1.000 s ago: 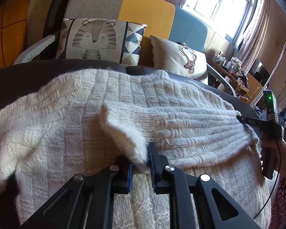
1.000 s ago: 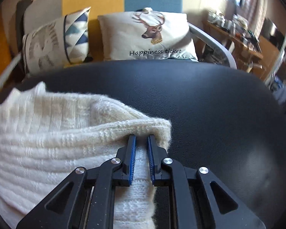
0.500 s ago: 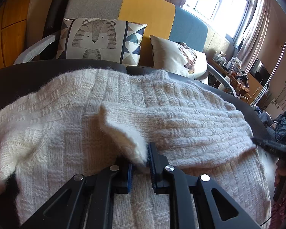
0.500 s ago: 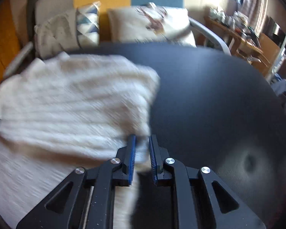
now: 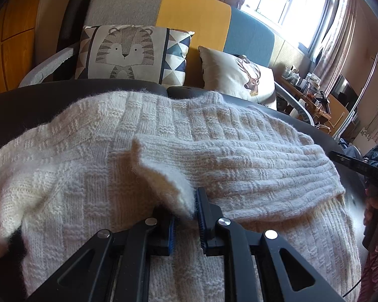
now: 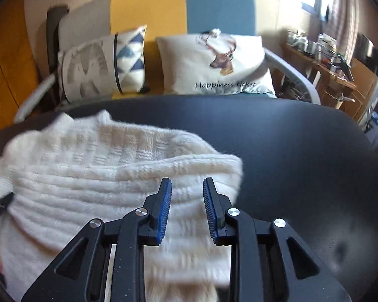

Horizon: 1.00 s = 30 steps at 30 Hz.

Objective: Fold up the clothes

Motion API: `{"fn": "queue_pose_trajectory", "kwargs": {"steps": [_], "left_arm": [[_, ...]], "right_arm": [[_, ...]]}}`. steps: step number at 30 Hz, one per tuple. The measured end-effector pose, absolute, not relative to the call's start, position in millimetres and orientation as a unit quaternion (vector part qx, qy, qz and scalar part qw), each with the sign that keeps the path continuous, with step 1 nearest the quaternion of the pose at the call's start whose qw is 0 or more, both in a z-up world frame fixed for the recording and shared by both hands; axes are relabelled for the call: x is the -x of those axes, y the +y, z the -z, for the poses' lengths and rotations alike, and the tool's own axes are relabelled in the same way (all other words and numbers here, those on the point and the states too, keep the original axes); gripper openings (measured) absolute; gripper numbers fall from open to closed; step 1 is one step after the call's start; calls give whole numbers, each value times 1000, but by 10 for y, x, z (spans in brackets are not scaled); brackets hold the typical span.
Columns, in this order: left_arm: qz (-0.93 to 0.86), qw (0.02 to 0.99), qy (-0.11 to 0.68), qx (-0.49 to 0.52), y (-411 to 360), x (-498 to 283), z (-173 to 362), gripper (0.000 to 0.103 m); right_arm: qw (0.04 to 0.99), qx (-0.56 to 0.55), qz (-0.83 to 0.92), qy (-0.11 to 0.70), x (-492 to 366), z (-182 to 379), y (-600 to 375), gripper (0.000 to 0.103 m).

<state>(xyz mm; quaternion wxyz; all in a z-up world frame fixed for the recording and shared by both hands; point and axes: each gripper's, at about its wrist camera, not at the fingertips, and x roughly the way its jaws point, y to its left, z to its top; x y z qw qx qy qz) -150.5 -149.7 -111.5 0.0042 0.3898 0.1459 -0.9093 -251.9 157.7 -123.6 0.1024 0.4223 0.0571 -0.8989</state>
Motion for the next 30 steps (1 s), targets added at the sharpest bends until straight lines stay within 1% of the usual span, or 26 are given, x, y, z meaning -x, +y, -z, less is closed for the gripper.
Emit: {"fn": "queue_pose_trajectory", "kwargs": {"steps": [2,5,6,8,10,14,16,20,24,30], "left_arm": [[910,5,144,-390,-1500,1508,1116,15],[910,6,141,-390,-1494,1511,1117,15],[910,6,139,-390,-1491,1511,1117,15],[911,7,136,-390,-1483,1512,1116,15],[911,9,134,-390,-1477,1514,1115,15],[911,11,130,-391,-1474,1522,1117,15],[911,11,129,-391,-1469,1520,1115,15],[911,11,130,-391,-1467,1518,1114,15],[911,9,133,-391,-1476,1523,1117,15],[910,9,132,-392,-1486,1528,1115,15]], "right_arm": [[77,-449,887,78,2685,1442,1575,27],[65,-440,895,25,2729,1496,1760,27],[64,-440,895,15,2742,1493,1786,27],[61,-447,892,23,2718,1438,1762,27],[57,-456,888,34,2660,1350,1732,30],[119,-404,907,-12,2332,1042,1456,31],[175,-398,901,3,2169,991,1140,31],[243,-410,879,20,1961,1074,604,31],[242,-434,867,30,1895,1307,368,31],[221,-410,883,55,1783,1407,307,31]]}}
